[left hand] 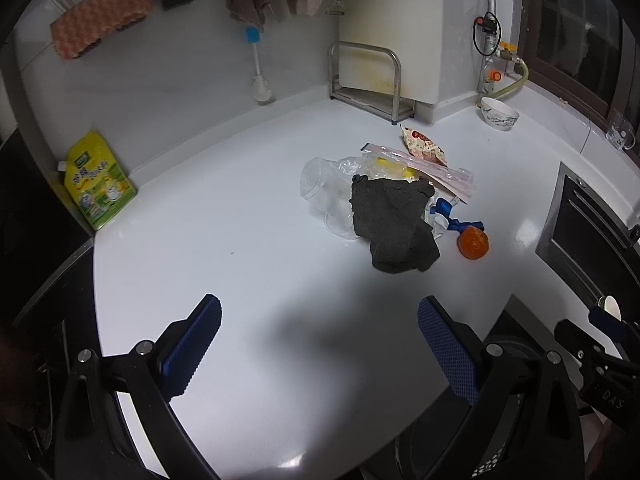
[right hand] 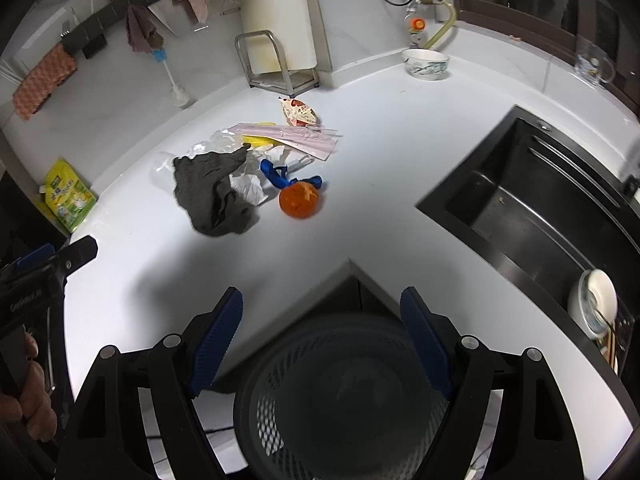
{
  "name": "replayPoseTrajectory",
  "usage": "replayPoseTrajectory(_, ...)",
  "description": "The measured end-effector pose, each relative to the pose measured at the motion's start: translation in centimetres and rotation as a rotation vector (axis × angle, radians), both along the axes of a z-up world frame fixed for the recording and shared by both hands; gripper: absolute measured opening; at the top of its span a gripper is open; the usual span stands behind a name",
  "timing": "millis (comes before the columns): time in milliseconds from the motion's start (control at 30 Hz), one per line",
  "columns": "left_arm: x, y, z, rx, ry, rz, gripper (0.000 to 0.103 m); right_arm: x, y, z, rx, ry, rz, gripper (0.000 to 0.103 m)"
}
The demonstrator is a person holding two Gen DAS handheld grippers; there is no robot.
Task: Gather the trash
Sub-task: 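Grasp the orange mesh bag with the right tool while the left tool grasps the black cloth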
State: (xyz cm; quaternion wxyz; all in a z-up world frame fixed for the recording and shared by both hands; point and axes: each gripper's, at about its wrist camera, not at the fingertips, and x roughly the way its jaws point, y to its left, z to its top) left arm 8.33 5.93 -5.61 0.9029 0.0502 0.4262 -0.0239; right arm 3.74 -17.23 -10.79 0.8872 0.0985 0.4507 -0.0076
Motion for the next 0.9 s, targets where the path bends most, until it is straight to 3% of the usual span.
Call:
replayPoseTrajectory(433,6.2,-0.9,-4.9,-0.035,0.030,-0.056,0.097,11.6,0.5,-5.2,-0.013,0.018,0.022,0.077)
replayPoseTrajectory(800,7.3,-1.9,-6.4,-0.078,0.040,-0.077,0.097,14.6,1.1,-7.1,-0.071,0.012,0.037,0.076)
replayPoseTrajectory(867,7.4,-2.3,-6.7,-0.068,0.041,-0.078,0.097,14.7,1.2,-7.2,-0.062,0.007,0.052,0.072)
replayPoseTrajectory(900,7.4,-2.4,-6.8,-0.065,0.044,-0.080,0.097,14.7,1.3,-7.3,-0.054,0.009,0.064,0.065)
